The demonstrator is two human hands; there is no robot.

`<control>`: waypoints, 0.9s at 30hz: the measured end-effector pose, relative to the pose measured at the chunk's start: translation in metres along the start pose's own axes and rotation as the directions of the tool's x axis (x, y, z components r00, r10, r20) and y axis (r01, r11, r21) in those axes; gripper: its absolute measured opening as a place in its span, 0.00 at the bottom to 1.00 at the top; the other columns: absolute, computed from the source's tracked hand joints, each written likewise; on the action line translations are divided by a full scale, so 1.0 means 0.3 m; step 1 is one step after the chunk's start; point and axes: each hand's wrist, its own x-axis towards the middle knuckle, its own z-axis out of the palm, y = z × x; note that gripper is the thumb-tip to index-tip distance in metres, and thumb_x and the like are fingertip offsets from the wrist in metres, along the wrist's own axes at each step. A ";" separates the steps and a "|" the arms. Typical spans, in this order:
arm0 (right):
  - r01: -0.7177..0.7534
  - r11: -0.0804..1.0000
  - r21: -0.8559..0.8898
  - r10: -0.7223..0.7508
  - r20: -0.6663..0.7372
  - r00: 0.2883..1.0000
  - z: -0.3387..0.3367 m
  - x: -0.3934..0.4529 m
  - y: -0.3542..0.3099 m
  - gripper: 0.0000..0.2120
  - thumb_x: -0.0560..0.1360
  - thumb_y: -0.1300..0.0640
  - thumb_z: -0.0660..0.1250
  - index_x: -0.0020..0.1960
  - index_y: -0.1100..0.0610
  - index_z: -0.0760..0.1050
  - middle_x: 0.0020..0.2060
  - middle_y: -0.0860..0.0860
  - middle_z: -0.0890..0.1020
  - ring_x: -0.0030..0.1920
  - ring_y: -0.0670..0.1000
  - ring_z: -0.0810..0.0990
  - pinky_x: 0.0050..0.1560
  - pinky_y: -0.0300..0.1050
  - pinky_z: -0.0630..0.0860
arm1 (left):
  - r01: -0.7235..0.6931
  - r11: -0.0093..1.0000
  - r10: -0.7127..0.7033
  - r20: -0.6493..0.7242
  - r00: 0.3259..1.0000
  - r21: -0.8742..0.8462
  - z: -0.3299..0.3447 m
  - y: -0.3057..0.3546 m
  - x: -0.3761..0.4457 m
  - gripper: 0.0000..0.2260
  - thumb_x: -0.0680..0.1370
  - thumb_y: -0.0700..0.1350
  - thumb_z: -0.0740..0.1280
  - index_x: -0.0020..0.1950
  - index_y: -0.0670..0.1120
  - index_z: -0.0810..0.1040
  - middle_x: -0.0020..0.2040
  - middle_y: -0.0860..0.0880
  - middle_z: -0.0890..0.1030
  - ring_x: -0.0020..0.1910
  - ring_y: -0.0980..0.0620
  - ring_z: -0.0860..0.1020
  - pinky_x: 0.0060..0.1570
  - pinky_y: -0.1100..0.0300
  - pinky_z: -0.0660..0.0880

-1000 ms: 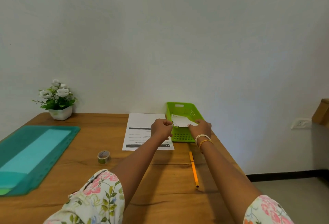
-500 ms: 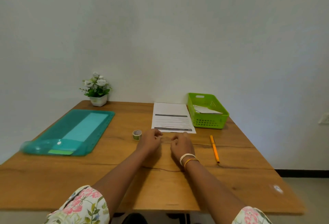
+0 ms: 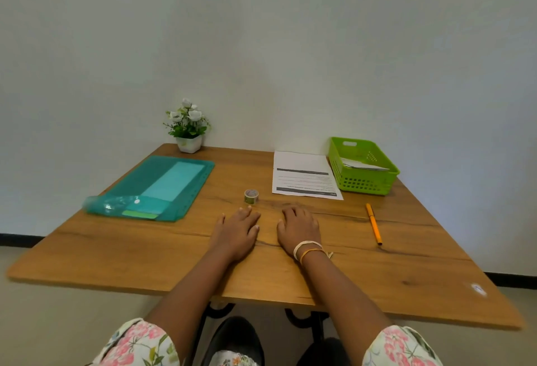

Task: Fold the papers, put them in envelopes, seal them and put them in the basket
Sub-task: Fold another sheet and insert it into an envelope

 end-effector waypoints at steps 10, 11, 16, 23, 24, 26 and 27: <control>-0.017 0.998 -0.066 0.015 -0.027 1.000 -0.003 0.044 0.001 0.20 0.74 0.45 0.57 0.62 0.52 0.72 0.58 0.52 0.74 0.59 0.55 0.70 0.56 0.50 0.69 | 0.096 0.991 -0.097 0.005 0.995 0.089 0.003 0.003 0.008 0.25 0.81 0.61 0.46 0.78 0.60 0.52 0.80 0.51 0.49 0.78 0.51 0.48 0.74 0.42 0.45; -0.025 0.998 -0.062 0.022 -0.039 0.999 -0.001 0.065 0.006 0.20 0.74 0.45 0.58 0.61 0.52 0.72 0.57 0.53 0.74 0.58 0.55 0.70 0.55 0.50 0.70 | 0.098 0.991 -0.099 0.001 0.995 0.088 0.004 0.005 0.008 0.25 0.81 0.61 0.47 0.78 0.60 0.52 0.80 0.50 0.49 0.78 0.51 0.48 0.74 0.42 0.45; -0.086 0.996 -0.002 0.085 -0.088 0.992 0.013 0.181 0.034 0.21 0.75 0.45 0.63 0.64 0.55 0.71 0.60 0.55 0.73 0.60 0.56 0.71 0.58 0.50 0.71 | 0.091 0.993 -0.090 -0.016 0.996 0.073 0.007 0.001 0.009 0.24 0.81 0.61 0.47 0.77 0.61 0.52 0.80 0.51 0.49 0.78 0.51 0.48 0.74 0.43 0.45; 0.019 0.999 0.049 -0.021 0.045 0.999 0.050 0.322 0.039 0.20 0.79 0.48 0.59 0.69 0.53 0.70 0.65 0.55 0.74 0.64 0.57 0.72 0.62 0.51 0.70 | 0.089 0.995 -0.087 -0.044 0.995 0.052 0.006 -0.001 0.005 0.23 0.80 0.61 0.49 0.76 0.61 0.56 0.79 0.51 0.52 0.78 0.51 0.50 0.74 0.42 0.47; 0.052 0.999 0.010 -0.052 0.026 0.998 0.051 0.331 0.036 0.19 0.79 0.48 0.58 0.66 0.54 0.73 0.61 0.55 0.76 0.62 0.57 0.72 0.59 0.51 0.72 | 0.089 0.995 -0.086 -0.051 0.995 0.052 0.007 -0.001 0.005 0.23 0.80 0.61 0.49 0.76 0.61 0.56 0.79 0.51 0.53 0.78 0.51 0.50 0.74 0.42 0.47; 0.098 0.995 -0.032 -0.099 -0.017 0.995 0.053 0.334 0.029 0.16 0.80 0.50 0.58 0.62 0.55 0.77 0.57 0.55 0.76 0.58 0.56 0.73 0.55 0.51 0.73 | 0.089 0.995 -0.086 -0.060 0.994 0.053 0.008 -0.003 0.006 0.23 0.80 0.61 0.49 0.75 0.61 0.57 0.79 0.51 0.54 0.78 0.51 0.51 0.74 0.42 0.48; 0.110 0.993 -0.051 -0.112 -0.039 0.993 0.055 0.329 0.026 0.15 0.80 0.52 0.57 0.60 0.56 0.78 0.56 0.55 0.77 0.57 0.56 0.73 0.53 0.51 0.74 | 0.090 0.994 -0.087 -0.063 0.994 0.053 0.009 -0.006 0.007 0.23 0.80 0.61 0.49 0.75 0.62 0.57 0.79 0.51 0.54 0.78 0.51 0.51 0.74 0.42 0.48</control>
